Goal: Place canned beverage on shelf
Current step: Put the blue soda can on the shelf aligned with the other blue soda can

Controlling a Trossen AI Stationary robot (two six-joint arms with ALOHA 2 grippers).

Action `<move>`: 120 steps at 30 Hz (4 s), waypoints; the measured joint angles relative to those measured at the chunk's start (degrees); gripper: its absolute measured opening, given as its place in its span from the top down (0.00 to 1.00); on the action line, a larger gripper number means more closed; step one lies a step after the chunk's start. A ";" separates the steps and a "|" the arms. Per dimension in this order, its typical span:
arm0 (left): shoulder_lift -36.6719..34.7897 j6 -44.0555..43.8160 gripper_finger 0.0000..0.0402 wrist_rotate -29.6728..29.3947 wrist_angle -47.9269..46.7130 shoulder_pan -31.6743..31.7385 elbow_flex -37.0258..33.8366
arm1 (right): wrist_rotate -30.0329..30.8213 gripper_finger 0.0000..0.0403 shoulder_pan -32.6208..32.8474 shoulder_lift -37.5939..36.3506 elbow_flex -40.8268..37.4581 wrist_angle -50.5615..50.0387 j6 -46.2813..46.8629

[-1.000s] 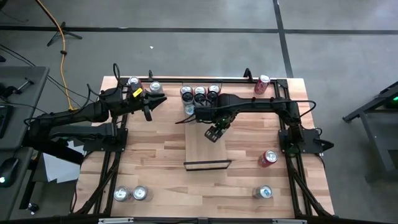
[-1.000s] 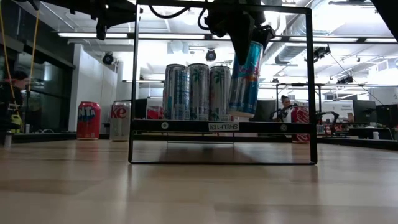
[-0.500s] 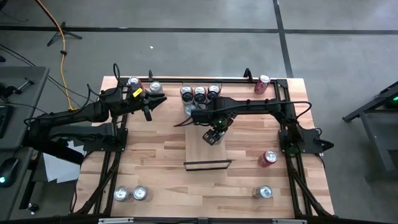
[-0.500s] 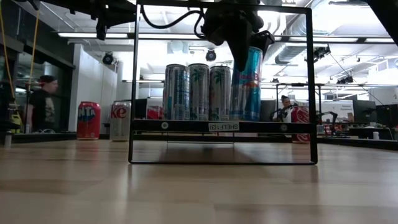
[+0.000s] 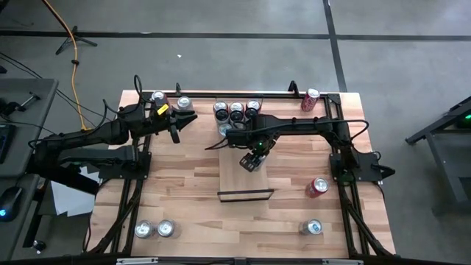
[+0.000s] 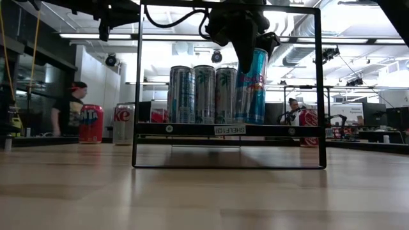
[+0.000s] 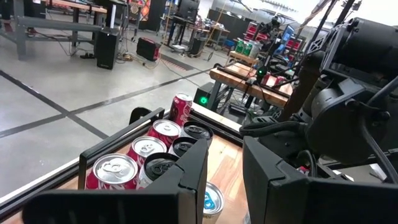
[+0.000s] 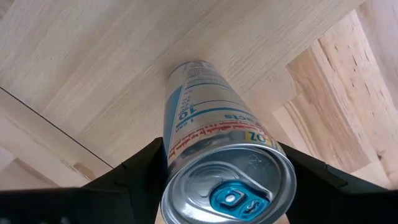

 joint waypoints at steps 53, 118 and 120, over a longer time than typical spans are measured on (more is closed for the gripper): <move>0.02 1.57 0.86 1.07 -0.07 0.00 0.00 | -0.86 0.06 -2.57 -6.49 -0.07 0.81 -82.64; 0.02 -1.36 0.87 -3.52 -9.75 0.00 0.02 | -1.05 0.06 -0.74 -3.04 -0.07 2.95 -94.58; 0.00 -1.36 0.87 -3.52 -10.09 0.00 0.02 | -0.21 0.07 -0.74 -3.04 -0.07 2.52 -94.34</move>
